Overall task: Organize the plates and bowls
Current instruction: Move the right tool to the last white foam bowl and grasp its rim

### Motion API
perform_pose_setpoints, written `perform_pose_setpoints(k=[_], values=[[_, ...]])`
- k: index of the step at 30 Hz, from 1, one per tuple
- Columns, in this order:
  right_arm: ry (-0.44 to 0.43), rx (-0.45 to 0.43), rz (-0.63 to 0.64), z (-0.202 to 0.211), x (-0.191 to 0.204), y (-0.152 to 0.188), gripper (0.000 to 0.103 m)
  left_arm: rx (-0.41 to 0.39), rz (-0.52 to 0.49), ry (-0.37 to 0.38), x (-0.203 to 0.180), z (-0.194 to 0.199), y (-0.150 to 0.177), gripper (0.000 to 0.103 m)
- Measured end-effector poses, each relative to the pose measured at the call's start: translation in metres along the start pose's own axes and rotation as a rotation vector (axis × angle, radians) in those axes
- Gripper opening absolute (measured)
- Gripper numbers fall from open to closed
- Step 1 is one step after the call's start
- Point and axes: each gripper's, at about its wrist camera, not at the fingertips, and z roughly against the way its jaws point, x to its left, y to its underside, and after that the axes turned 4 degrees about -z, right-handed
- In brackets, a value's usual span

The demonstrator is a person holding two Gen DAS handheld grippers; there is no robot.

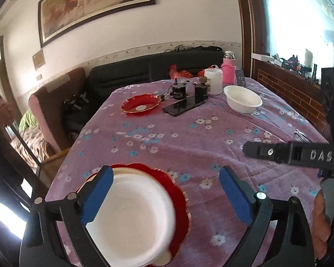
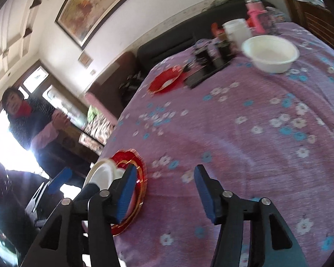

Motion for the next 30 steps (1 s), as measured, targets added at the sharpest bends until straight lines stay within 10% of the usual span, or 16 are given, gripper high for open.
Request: perform_pose_setpoints(k=[14, 26, 30], values=[[0.048, -0.106, -0.142, 0.044, -0.077, -0.025, 0.062, 0.026, -0.156, 0.016, -0.081, -0.035, -0.020, 0.096], [0.178, -0.228, -0.245, 0.077, -0.135, -0.105, 0.062, 0.256, 0.007, 0.370, -0.110, -0.093, -0.090, 0.096], [0.217, -0.231, -0.311, 0.067, -0.157, -0.140, 0.060, 0.293, 0.020, 0.326, -0.114, -0.134, -0.134, 0.096]])
